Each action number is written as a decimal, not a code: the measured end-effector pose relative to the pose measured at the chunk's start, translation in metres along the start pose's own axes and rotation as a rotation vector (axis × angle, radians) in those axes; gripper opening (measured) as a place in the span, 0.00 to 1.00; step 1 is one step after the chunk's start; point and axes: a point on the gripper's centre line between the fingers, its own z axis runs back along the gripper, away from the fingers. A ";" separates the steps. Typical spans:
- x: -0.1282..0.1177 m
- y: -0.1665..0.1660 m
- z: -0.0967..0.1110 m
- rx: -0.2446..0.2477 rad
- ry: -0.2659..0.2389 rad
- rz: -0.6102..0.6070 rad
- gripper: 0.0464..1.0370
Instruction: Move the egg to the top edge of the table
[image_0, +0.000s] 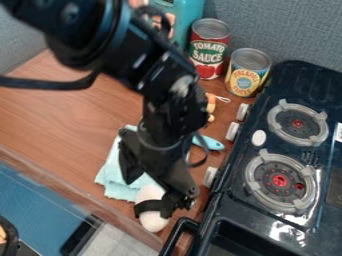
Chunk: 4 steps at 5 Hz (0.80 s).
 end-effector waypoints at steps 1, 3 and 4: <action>-0.003 0.000 -0.009 0.001 0.017 0.003 0.96; -0.013 0.005 -0.034 -0.007 0.081 0.025 0.96; -0.009 0.007 -0.042 -0.003 0.048 -0.021 0.92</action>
